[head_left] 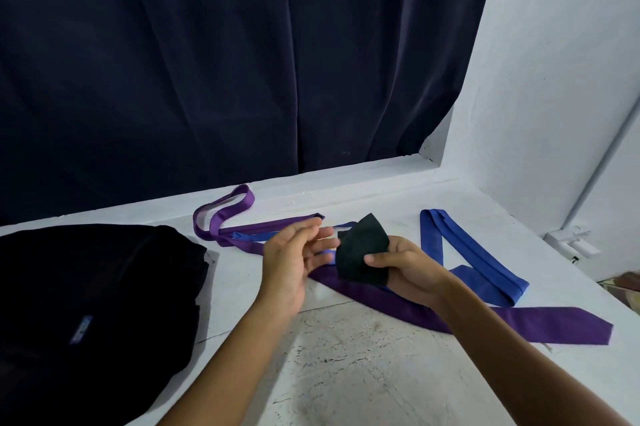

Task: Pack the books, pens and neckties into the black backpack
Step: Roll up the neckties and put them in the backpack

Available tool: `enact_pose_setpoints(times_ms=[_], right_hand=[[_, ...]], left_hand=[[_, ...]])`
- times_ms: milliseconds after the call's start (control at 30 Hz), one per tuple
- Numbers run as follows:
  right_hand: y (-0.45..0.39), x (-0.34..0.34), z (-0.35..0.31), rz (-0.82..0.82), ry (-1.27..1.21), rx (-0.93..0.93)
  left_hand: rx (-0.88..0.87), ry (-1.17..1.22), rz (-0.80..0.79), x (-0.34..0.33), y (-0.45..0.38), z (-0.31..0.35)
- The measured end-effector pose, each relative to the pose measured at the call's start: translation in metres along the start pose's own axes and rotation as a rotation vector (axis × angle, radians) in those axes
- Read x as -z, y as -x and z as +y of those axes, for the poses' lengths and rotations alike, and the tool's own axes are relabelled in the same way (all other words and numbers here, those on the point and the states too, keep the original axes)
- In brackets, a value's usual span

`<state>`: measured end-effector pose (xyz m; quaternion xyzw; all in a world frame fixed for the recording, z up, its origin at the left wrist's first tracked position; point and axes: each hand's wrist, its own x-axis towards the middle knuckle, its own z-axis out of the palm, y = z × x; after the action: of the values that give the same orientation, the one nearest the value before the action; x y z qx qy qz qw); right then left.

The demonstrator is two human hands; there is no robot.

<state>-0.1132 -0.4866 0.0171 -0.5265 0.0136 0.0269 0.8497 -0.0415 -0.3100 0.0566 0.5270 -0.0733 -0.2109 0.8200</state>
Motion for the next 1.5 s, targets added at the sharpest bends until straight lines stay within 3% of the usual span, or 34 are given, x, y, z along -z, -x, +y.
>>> enact_pose_setpoints(times_ms=[67,133,267,333,633,1033,1500], right_hand=[[0.001,-0.001,-0.001,0.006,-0.015,-0.020],[0.000,-0.004,-0.003,-0.003,-0.016,-0.045],[-0.001,-0.012,-0.004,-0.039,-0.008,-0.096],[-0.001,-0.016,-0.004,-0.043,0.010,-0.119],[0.002,-0.019,-0.002,-0.023,-0.012,-0.161],[0.004,-0.025,-0.001,-0.102,0.034,-0.129],[0.005,-0.050,0.012,0.049,0.232,0.109]], left_hand=[[-0.145,-0.274,0.029,0.007,-0.002,-0.006],[-0.120,-0.383,-0.051,0.011,-0.004,-0.016],[0.227,-0.255,-0.253,0.010,-0.003,-0.032],[0.292,-0.190,-0.276,0.006,-0.003,-0.035],[0.325,-0.047,-0.210,0.002,-0.004,-0.047],[0.210,0.010,-0.234,0.006,-0.007,-0.051],[0.130,0.047,-0.165,0.005,-0.008,-0.044]])
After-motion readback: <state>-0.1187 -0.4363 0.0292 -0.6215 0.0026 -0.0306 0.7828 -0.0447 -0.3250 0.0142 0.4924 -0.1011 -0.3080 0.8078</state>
